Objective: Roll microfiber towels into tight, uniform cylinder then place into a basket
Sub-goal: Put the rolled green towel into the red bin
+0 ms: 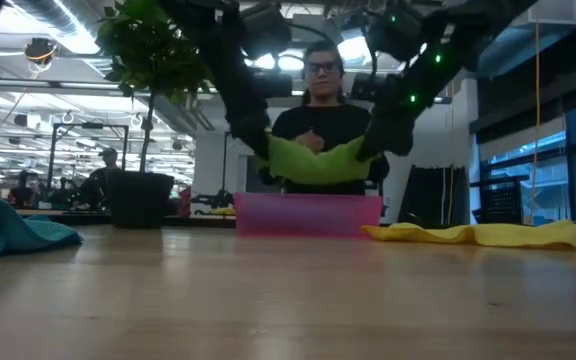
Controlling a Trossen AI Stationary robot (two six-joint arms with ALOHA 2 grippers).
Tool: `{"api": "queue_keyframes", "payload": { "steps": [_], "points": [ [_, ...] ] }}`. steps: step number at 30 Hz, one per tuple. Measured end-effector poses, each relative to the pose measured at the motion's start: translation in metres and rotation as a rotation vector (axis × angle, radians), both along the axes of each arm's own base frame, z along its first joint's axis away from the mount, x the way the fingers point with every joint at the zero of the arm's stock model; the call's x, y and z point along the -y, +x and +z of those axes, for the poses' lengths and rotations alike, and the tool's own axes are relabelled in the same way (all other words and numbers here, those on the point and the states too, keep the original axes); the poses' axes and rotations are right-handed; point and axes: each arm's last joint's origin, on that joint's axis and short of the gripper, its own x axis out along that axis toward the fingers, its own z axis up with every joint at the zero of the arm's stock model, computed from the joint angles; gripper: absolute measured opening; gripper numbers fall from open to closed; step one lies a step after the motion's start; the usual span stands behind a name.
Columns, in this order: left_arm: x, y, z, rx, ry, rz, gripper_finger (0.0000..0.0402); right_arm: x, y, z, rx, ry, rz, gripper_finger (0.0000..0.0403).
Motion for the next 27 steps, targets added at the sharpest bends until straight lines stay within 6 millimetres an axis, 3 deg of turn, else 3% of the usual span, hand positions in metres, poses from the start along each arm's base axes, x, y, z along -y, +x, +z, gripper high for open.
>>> {"api": "queue_keyframes", "payload": {
  "steps": [10, 16, 21, 27],
  "points": [
    [-0.025, 0.011, -0.030, -0.044, -0.007, -0.042, 0.0000, 0.023, -0.011, -0.037, 0.014, -0.049, 0.003, 0.0017],
    [-0.022, 0.016, -0.046, -0.092, -0.034, -0.064, 0.0000, 0.021, -0.022, -0.061, -0.023, -0.009, 0.030, 0.0017],
    [-0.018, 0.014, -0.049, -0.119, -0.079, -0.088, 0.0000, 0.018, -0.025, -0.065, -0.008, 0.040, 0.088, 0.0019],
    [-0.017, 0.008, -0.053, -0.162, -0.184, -0.133, 0.0033, 0.018, -0.022, -0.061, -0.002, 0.052, 0.113, 0.0095]
  ]
}}
